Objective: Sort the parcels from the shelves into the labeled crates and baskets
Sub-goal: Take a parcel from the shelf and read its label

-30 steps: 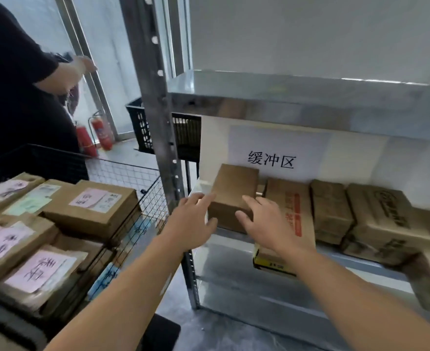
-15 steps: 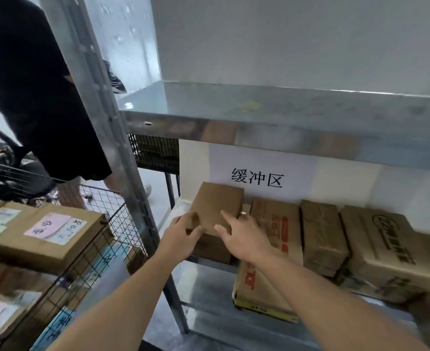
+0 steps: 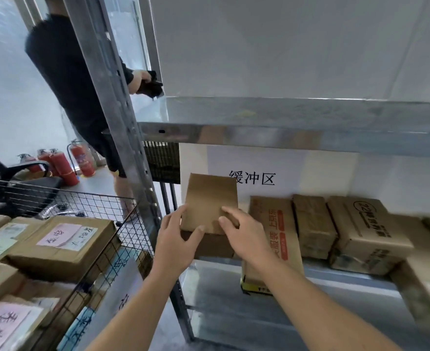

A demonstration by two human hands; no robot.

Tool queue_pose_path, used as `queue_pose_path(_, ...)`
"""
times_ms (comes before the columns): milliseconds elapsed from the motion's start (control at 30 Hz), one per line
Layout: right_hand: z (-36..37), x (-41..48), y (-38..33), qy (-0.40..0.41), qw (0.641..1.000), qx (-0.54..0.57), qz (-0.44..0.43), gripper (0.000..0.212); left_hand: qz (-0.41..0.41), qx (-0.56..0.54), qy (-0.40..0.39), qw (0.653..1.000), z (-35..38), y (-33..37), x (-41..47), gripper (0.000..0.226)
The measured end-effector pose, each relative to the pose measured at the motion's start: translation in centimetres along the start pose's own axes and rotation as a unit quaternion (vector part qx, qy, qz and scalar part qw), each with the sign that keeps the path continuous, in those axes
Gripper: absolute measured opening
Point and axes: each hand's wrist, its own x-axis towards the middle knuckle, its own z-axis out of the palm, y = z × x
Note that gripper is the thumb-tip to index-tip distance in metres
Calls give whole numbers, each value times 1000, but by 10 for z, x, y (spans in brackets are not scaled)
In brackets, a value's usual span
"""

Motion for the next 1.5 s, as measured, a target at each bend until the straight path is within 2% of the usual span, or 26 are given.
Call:
queue_pose_path(167,11,-59,-15,59,996,72,11,43,5,-73,19,997,-21,2,-49,65)
queue_pose_path(300,13,-93,-17,113,987,117,0,36,21,-154,41,987,-36,13,-81,47)
queue_pose_path(467,6,-130,-15,153,970,187,-3,31,-4,-117,75,990,-47,18,-97,39)
queue_pose_path(567,4,-151,-9,192,957,219,-10,29,-38,-136,26,990,-45,16,-105,46)
queue_pose_path(633,1,-162,-2,201,944,262,-5,28,-73,-197,-7,978,-45,17,-110,66)
queue_pose_path(700,-2,-169,6,191,927,322,-2,30,-95,-264,-50,959,-44,26,-118,81)
queue_pose_path(767,-7,-175,13,171,914,367,-1,33,-112,-348,-100,925,-40,37,-125,88)
queue_pose_path(833,-12,-179,17,154,915,372,-5,32,-132,-406,-123,896,-36,46,-130,87)
queue_pose_path(867,-18,-182,19,152,923,353,-12,31,-132,-411,-118,894,-33,51,-132,88)
queue_pose_path(933,-33,-184,25,155,953,260,-22,28,-118,-391,-89,908,-25,62,-136,93)
queue_pose_path(1000,-51,-186,31,153,975,160,-25,31,-82,-329,-69,938,-13,74,-140,98)
queue_pose_path(1033,-61,-187,33,145,978,147,-30,36,-63,-297,-64,951,-7,81,-144,98)
queue_pose_path(1100,-78,-189,37,103,976,188,-44,53,-31,-246,-51,967,10,93,-149,98)
queue_pose_path(1167,-90,-190,43,65,971,223,-49,69,0,-189,-40,981,27,107,-157,95)
queue_pose_path(1200,-97,-190,47,63,969,232,-50,71,21,-169,-38,985,35,114,-163,89)
queue_pose_path(1267,-111,-187,55,90,961,257,-56,66,44,-174,-37,983,47,128,-171,69)
queue_pose_path(1367,-127,-183,71,130,931,338,-49,46,20,-230,-19,973,57,138,-173,32)
queue_pose_path(1433,-130,-182,77,127,911,391,-36,43,-7,-248,3,969,62,140,-172,24)
queue_pose_path(1500,-129,-181,82,120,896,427,-26,44,-29,-259,6,966,66,140,-173,26)
